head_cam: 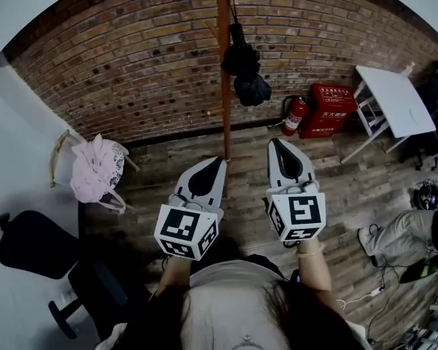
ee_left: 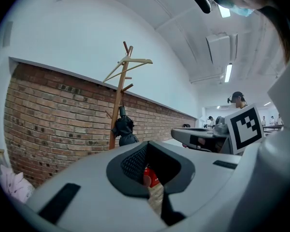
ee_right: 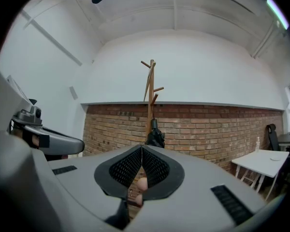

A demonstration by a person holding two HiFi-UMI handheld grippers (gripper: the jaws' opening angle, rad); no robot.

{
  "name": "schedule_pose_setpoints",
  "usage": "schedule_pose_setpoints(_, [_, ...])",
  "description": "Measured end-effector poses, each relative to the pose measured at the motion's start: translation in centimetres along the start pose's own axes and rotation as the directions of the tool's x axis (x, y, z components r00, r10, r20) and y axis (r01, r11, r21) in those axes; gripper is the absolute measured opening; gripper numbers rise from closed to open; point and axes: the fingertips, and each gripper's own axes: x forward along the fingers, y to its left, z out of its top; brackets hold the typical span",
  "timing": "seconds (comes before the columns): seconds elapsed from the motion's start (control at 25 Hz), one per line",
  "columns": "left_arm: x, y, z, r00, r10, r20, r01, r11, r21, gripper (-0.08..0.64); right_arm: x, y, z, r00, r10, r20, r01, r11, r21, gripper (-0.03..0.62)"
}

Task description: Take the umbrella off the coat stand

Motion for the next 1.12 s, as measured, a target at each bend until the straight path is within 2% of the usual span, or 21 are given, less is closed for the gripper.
schedule_pose_setpoints(0.44, [0.7, 2.2, 0.0, 1.000, -0.016, -0.004, 0.016, 1.000, -0.014, 0.009, 2.2, 0.7, 0.2, 1.000, -0.013, -0.015, 0.012, 1.000, -0.025, 0.037])
schedule_pose_setpoints(1.12, [4.0, 4.7, 0.2, 1.000, 0.001, -0.017, -0.001, 1.000, -0.017, 0.009, 6.7, -0.7, -0.1, 1.000, 0.022, -0.016, -0.021, 1.000, 0.012, 0.038])
